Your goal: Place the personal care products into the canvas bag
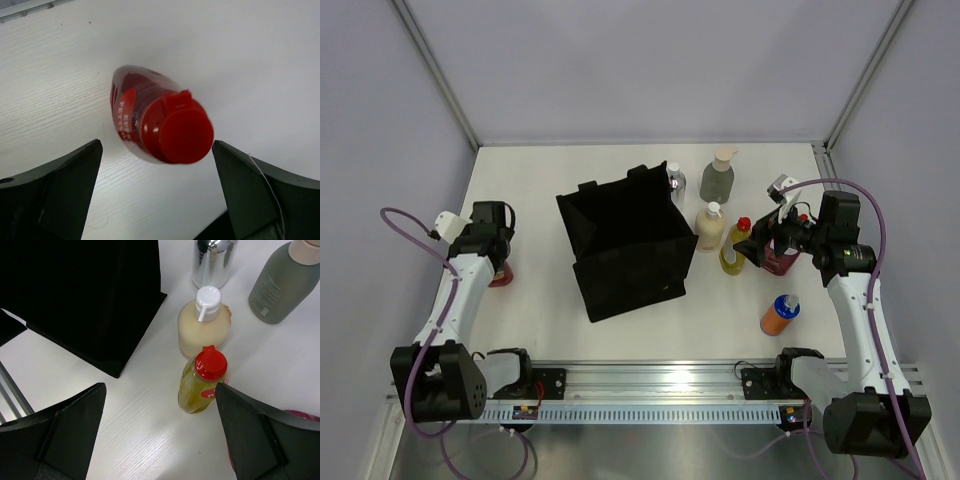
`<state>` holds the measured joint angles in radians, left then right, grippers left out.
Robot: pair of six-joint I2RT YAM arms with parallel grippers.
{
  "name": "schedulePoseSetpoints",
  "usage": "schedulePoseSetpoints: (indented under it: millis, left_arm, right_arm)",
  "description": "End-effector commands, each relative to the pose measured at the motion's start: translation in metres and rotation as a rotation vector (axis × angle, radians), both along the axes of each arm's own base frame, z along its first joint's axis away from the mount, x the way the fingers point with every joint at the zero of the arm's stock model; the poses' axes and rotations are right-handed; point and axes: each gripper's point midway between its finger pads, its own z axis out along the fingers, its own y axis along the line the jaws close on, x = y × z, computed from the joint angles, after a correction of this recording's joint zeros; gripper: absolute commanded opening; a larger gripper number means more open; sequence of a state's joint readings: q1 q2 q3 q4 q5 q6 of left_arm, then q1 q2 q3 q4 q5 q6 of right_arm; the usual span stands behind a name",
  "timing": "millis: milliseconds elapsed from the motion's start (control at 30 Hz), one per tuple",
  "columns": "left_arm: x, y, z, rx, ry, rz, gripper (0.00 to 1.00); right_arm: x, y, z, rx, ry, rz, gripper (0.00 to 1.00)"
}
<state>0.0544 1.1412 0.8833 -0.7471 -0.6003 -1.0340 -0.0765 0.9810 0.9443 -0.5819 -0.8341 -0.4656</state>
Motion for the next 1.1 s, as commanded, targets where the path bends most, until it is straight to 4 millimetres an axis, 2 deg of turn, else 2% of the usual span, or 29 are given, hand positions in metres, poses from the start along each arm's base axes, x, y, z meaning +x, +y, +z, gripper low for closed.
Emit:
schedulePoseSetpoints:
  millis: [0, 67, 133, 167, 267, 367, 400, 533, 567, 600, 667, 700, 767, 800, 967, 1000, 1067]
  left_arm:
    - [0.021, 0.024, 0.008, 0.085, -0.096, 0.077, 0.96]
    - [0.025, 0.028, -0.012, 0.075, -0.077, 0.052, 0.95]
    - [0.037, 0.036, -0.015, 0.079, -0.104, 0.029, 0.92]
    - [0.043, 0.035, -0.016, 0.072, -0.125, 0.006, 0.87]
    - [0.046, 0.040, -0.018, 0.108, -0.088, -0.029, 0.82]
    - [0.044, 0.044, -0.016, 0.154, -0.050, -0.062, 0.59]
    - [0.043, 0.044, -0.015, 0.170, -0.038, -0.082, 0.42]
    - [0.044, 0.036, -0.004, 0.175, -0.075, -0.168, 0.02]
    - [0.045, 0.032, 0.000, 0.178, -0.093, -0.199, 0.00]
    - [0.046, 0.029, 0.013, 0.181, -0.138, -0.219, 0.00]
    - [0.048, 0.016, 0.022, 0.158, -0.194, -0.296, 0.00]
    - [0.047, 0.010, 0.038, 0.160, -0.249, -0.320, 0.00]
    - [0.048, -0.006, 0.056, 0.135, -0.319, -0.400, 0.00]
    - [0.045, -0.014, 0.076, 0.145, -0.379, -0.428, 0.00]
    - [0.035, -0.058, 0.147, 0.184, -0.561, -0.585, 0.00]
    - [0.034, -0.074, 0.155, 0.176, -0.580, -0.637, 0.00]
    - [0.028, -0.089, 0.180, 0.186, -0.643, -0.689, 0.00]
  right_arm:
    - [-0.002, 0.004, 0.023, 0.000, -0.074, 0.041, 1.00]
    - [-0.003, 0.004, 0.021, -0.002, -0.075, 0.042, 0.99]
    - [-0.002, 0.004, 0.020, -0.004, -0.076, 0.041, 1.00]
    - [-0.002, 0.004, 0.019, -0.004, -0.073, 0.040, 0.99]
    - [-0.001, 0.003, 0.017, -0.009, -0.068, 0.038, 0.99]
    - [0.001, 0.001, 0.014, -0.018, -0.066, 0.031, 1.00]
    - [0.002, 0.001, 0.014, -0.019, -0.067, 0.030, 1.00]
    - [0.003, 0.000, 0.012, -0.021, -0.062, 0.028, 1.00]
    - [0.003, 0.000, 0.012, -0.021, -0.059, 0.027, 0.99]
    - [0.003, 0.000, 0.011, -0.022, -0.059, 0.026, 1.00]
    - [0.004, 0.000, 0.011, -0.022, -0.056, 0.026, 0.99]
    - [0.003, 0.000, 0.010, -0.022, -0.053, 0.026, 1.00]
    - [0.003, 0.000, 0.009, -0.021, -0.050, 0.025, 0.99]
    - [0.004, 0.000, 0.009, -0.021, -0.050, 0.025, 1.00]
    - [0.004, 0.000, 0.008, -0.019, -0.046, 0.026, 1.00]
    - [0.004, 0.000, 0.007, -0.020, -0.044, 0.027, 0.99]
    - [0.004, 0.000, 0.005, -0.020, -0.040, 0.028, 1.00]
